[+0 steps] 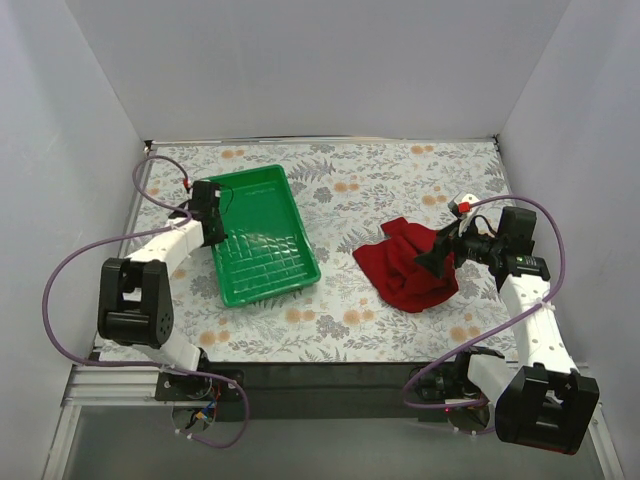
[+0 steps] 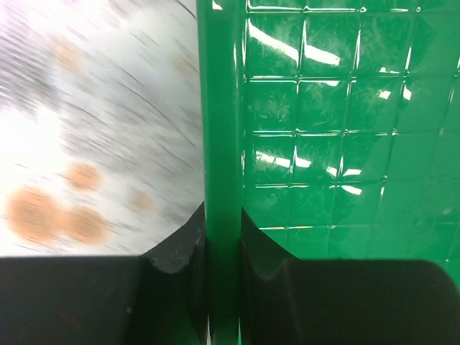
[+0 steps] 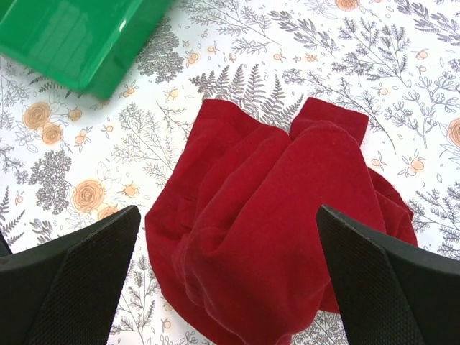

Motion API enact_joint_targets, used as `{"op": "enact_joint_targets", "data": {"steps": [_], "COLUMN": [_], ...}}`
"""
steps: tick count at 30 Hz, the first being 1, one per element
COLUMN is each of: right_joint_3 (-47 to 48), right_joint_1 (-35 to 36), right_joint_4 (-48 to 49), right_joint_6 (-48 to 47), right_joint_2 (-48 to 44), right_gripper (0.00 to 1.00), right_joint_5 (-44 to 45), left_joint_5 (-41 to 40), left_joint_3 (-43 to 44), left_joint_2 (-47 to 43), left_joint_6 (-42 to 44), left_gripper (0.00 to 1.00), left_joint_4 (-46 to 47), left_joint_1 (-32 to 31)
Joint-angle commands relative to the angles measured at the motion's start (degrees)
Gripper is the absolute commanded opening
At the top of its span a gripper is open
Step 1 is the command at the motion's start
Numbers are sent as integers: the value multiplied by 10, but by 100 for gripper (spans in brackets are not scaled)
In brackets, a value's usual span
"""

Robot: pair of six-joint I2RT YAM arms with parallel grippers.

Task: Fold and stack the t-shirts
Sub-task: Flatten the tshirt out

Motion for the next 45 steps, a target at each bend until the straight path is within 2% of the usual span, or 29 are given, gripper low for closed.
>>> {"op": "enact_joint_targets", "data": {"steps": [1,3,6,7,9,11,12,14,17,19,21,22,24,25,26,28,30,34,38,45], "right_joint_3": [10,10,10,10,10,9,9,8,8,10,10,10,10,10,10,10,9,8,7,8], "right_joint_1": [-4,-3,-4,-3,-3,-3,-3,-4,-5,-5,-5,-5,-5,-5,-5,-5,-5,-5,-5,-5], "right_joint_4": [14,13,9,9,8,7,7,8,7,6,5,3,3,3,3,3,3,2,2,1], "right_joint_6": [3,4,4,4,4,4,4,4,3,2,1,0,-1,-2,-2,-3,-4,-4,-7,-7], "right_joint_2": [-10,-10,-12,-12,-17,-18,-21,-24,-25,-26,-26,-26,-24,-25,-24,-22,-19,-12,-7,4], "right_gripper": [98,98,98,98,98,98,98,98,98,98,98,98,98,98,98,98,98,98,98,98], "right_joint_5": [-23,-27,-37,-43,-43,-43,-43,-43,-43,-46,-46,-47,-48,-46,-45,-45,-45,-43,-41,-39], "left_joint_5": [-123,-153,-146,-145,-136,-130,-144,-175,-164,-130,-97,-56,1,75,112,180,228,186,151,84], "left_joint_3": [45,50,74,97,124,165,186,256,294,292,272,264,236,228,222,226,234,227,243,248], "left_joint_2": [16,39,95,110,152,179,208,236,222,177,138,97,61,34,29,35,67,93,125,162], "left_joint_6": [114,140,173,181,176,167,167,146,107,101,91,87,63,47,25,-22,-34,-58,-105,-123], "left_gripper": [0,1,13,19,44,53,60,66,66,69,84,95,95,95,95,93,91,90,90,88], "left_joint_4": [68,120,171,174,178,180,175,134,100,94,93,93,88,85,69,41,-3,-11,-16,-26], "left_joint_1": [36,49,102,122,141,162,166,168,165,158,153,149,144,141,139,130,113,18,-23,-65]}}
